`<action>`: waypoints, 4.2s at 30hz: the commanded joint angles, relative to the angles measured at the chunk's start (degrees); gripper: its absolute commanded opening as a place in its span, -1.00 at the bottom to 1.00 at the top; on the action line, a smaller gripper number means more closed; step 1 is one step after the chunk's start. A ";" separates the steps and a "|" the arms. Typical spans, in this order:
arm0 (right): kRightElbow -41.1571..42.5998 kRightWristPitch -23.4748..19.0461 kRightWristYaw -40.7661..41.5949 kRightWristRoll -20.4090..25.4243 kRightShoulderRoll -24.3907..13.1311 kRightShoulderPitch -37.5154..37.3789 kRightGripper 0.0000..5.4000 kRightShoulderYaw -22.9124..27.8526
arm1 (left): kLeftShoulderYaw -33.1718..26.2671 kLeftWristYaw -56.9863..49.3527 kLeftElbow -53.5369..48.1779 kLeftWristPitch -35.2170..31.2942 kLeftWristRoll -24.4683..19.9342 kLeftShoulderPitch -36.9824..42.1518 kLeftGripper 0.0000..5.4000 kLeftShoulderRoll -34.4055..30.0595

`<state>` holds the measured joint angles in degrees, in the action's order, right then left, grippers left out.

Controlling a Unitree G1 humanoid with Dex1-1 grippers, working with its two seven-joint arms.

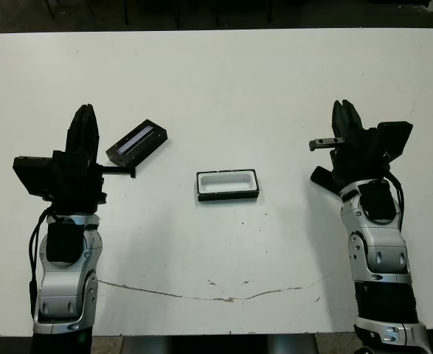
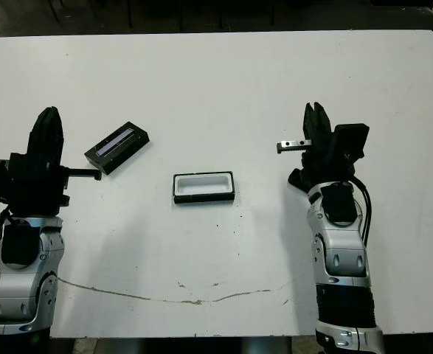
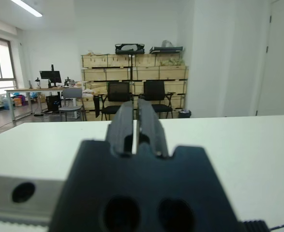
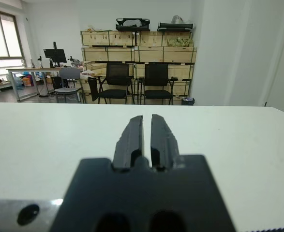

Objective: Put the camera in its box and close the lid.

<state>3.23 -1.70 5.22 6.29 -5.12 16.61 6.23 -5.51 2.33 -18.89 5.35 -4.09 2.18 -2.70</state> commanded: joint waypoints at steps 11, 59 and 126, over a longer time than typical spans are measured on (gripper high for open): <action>-0.28 -1.56 6.56 0.79 -4.54 -1.92 -1.00 -1.21 | 0.78 0.28 3.10 0.22 0.69 -0.49 -1.00 -0.38; -11.77 -25.87 55.99 24.04 -36.29 -2.15 0.99 5.94 | -0.06 0.72 0.80 0.45 1.13 -4.63 -1.00 -1.10; -12.21 -18.89 52.77 14.29 -35.75 -8.13 -0.06 -1.19 | -0.93 1.51 0.30 0.39 -0.30 -5.67 -1.00 -1.23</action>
<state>-7.54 -21.59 57.26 21.50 -40.41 8.84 5.66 -6.15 3.75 -18.76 6.57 -4.34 -2.26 -3.37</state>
